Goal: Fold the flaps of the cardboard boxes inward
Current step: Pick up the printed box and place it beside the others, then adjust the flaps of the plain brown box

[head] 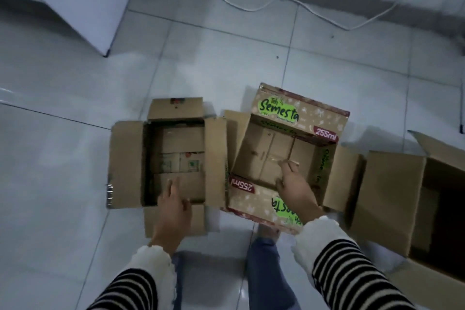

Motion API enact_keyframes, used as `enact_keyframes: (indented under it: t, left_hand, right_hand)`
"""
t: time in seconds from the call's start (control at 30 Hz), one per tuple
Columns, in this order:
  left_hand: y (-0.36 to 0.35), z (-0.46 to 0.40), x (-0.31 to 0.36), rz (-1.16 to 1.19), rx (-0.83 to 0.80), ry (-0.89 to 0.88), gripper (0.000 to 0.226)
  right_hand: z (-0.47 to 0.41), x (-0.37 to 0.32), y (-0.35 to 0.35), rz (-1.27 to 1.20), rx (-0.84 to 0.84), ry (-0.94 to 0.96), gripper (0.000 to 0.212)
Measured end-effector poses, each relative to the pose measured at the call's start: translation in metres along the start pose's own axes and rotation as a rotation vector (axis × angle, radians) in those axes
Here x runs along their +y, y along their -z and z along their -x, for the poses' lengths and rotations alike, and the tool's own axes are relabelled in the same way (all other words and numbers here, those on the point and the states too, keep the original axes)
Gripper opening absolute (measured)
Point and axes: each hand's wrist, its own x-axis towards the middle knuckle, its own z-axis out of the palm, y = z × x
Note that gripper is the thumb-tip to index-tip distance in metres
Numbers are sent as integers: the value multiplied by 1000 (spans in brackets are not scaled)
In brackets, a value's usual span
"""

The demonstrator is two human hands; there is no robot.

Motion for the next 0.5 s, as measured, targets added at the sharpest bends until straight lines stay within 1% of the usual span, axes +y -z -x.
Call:
enact_keyframes:
  t: [0.07,0.17,0.23,0.3,0.4,0.5]
  left_hand:
    - [21,0,-28,-6,26,9,57]
    - [45,-9,-78,-44,47,15,59]
    - [54,-17,-111,-68,58,31,62]
    - [54,-30,-136,-80,80,-7,64]
    - [44,-61,-175,-89,94,13,69]
    - [14,-102,-213,-96,125,18,76]
  right_hand:
    - [2,-31,-15,-13,42,10,49]
    - [2,-72,-55,9,89,19,47]
    - [-3,-93,-87,34,109,2,45]
    - [-12,-105,-113,49,149,-32,43]
    - [-40,-120,-155,95,160,-47,54]
    - [-84,-123,-192,130,188,-32,68]
